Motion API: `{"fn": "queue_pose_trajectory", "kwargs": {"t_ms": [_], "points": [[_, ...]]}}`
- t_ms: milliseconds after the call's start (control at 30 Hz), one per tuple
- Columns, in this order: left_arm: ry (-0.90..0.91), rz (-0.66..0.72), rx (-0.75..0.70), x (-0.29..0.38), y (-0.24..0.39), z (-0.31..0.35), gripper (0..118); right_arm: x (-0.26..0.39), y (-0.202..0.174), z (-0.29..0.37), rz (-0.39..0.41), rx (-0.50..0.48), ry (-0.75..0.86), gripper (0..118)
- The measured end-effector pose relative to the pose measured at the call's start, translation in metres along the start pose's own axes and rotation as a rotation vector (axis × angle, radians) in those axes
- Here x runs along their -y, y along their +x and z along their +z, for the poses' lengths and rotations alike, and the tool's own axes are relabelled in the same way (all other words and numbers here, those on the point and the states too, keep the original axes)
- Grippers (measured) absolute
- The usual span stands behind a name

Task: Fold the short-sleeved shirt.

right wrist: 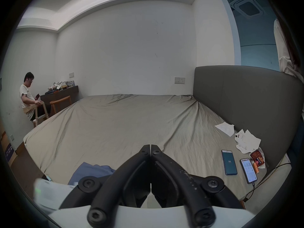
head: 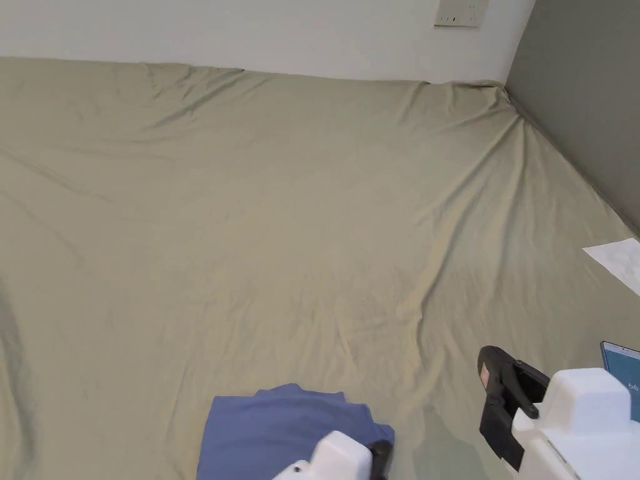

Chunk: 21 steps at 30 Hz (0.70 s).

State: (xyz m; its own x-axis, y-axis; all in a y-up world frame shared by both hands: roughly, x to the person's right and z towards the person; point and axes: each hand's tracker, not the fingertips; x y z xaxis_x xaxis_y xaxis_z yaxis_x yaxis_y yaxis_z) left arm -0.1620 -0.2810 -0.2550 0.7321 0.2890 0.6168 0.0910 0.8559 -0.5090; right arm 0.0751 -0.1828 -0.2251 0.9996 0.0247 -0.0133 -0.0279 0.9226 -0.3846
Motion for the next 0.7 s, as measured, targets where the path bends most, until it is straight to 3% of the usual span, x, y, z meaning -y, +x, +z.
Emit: {"fn": "queue_pose_trajectory", "kwargs": {"t_ms": [200,300,367,533,567,633,700], "points": [[0.003,0.133,-0.218,0.001,-0.080,0.085,0,0.062,-0.047,-0.068,0.105,-0.194,-0.230,0],[-0.019,0.201,-0.286,0.006,-0.113,0.096,0,0.118,-0.069,-0.112,0.058,-0.318,-0.449,0],[-0.013,0.260,-0.280,0.009,-0.130,0.100,0,0.149,-0.077,-0.131,0.065,-0.325,-0.561,0],[-0.105,0.500,-0.162,0.012,-0.177,0.084,7,0.143,-0.077,-0.133,0.095,-0.310,-0.538,0],[-0.143,0.507,-0.162,0.012,-0.183,0.074,15,0.147,-0.078,-0.134,0.107,-0.314,-0.535,0],[-0.217,0.547,-0.050,0.018,-0.207,0.052,73,0.144,-0.075,-0.128,0.126,-0.327,-0.517,0],[-0.298,0.629,-0.025,0.026,-0.223,0.031,105,0.144,-0.072,-0.130,0.098,-0.334,-0.520,0]]}}
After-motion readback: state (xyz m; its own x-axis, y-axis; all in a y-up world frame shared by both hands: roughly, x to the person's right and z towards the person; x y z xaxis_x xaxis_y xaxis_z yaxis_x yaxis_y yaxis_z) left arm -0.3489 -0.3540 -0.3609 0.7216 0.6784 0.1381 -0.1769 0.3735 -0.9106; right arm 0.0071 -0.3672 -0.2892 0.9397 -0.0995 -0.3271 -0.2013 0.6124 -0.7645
